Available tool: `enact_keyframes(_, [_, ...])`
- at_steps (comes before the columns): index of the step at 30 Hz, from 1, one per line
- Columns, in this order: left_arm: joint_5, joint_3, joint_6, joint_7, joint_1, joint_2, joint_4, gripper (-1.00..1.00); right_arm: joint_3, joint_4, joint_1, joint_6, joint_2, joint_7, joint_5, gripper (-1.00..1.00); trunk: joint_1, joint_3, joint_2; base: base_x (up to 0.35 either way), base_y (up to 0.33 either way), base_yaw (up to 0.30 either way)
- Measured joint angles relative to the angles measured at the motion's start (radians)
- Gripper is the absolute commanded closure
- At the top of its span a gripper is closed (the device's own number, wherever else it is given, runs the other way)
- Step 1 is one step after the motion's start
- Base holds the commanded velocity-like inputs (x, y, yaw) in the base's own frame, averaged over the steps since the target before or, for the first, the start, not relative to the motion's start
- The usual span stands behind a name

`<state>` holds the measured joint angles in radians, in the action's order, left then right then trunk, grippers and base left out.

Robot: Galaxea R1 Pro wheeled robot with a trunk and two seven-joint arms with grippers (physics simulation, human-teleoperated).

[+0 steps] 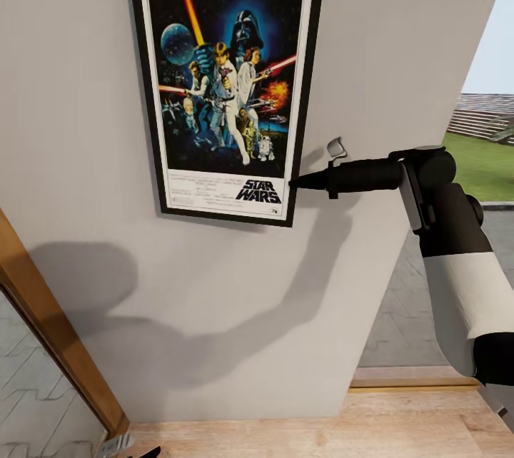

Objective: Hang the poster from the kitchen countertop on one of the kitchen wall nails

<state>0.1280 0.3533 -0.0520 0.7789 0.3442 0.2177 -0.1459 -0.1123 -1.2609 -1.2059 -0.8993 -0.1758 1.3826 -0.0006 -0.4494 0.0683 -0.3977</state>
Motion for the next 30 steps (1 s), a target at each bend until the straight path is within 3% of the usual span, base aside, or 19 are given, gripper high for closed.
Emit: enact_keyframes(30, [0.000, 0.000, 0.000, 0.001, 0.000, 0.001, 0.000, -1.00, 0.021, -0.003, 0.014, 0.008, 0.000, 0.003, -0.004, 1.00, 0.000, 0.000, 0.000, 0.000, 0.000, 0.000])
